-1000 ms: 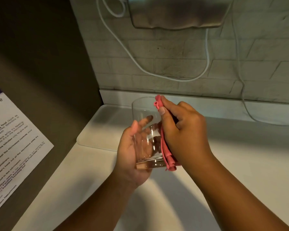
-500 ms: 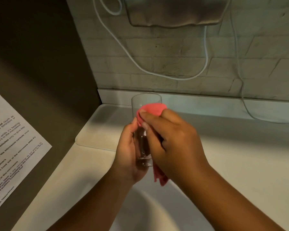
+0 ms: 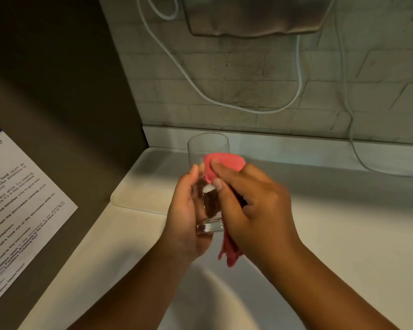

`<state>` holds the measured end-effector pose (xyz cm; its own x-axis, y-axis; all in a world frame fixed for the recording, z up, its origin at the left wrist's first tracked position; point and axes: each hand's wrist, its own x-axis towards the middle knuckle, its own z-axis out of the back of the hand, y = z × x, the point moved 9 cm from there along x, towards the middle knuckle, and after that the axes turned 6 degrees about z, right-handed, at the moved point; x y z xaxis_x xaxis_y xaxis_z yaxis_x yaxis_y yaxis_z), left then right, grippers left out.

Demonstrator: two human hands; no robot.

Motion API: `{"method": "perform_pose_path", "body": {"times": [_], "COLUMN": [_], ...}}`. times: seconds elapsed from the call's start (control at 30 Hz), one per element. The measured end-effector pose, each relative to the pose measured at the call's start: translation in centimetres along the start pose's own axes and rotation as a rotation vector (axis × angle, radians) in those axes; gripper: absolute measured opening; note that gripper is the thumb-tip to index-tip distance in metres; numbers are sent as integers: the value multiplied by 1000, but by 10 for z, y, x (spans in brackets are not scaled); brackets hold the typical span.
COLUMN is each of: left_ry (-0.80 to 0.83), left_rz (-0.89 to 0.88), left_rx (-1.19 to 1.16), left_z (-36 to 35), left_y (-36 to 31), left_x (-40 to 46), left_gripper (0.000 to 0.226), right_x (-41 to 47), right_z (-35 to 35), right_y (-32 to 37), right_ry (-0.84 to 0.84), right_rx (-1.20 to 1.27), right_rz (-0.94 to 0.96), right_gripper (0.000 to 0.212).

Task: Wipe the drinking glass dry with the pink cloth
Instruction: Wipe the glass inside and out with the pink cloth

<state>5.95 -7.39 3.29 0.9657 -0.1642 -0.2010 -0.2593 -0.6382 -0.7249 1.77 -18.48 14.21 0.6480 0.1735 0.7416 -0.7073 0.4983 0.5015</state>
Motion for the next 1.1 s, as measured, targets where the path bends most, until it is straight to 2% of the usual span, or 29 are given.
{"method": "perform_pose_path", "body": {"times": [0.1,0.2,0.33,0.43,0.53,0.67,0.8,0.93,1.03,1.1], "left_ry": [16,33,24,24,9,-45,-84,-72,-76,-87], "left_rz": [32,21,47,19,25,22,-4,58,67,91], "left_rx": [31,45,21,7,-1,-7,-29,-24,40,64], "left_z": [1,-5,-10,-14,-14,-8,2,11,9,5], "left_y": [4,4,15,12,9,8,-1,7,18,27], "left_x": [1,1,-5,-8,-9,-8,-2,-1,-2,-5], "left_gripper": [40,36,43,62,77,78,54,48,42,47], "right_x": [4,15,38,50,47,34,10,-5,4,13], "right_z": [-7,-8,3,12,12,12,-1,-15,-15,-15], "right_y": [12,21,8,-17,-27,-34,-16,10,22,24], "right_ry": [128,138,8,-106,-146,-156,-4,214,221,208], "right_rx": [-107,-164,-149,-74,-41,7,36,-77,-173,-200], "right_rz": [44,116,106,17,-11,-81,-83,-23,73,103], "right_gripper": [33,33,29,28,29,31,30,32,31,30]}}
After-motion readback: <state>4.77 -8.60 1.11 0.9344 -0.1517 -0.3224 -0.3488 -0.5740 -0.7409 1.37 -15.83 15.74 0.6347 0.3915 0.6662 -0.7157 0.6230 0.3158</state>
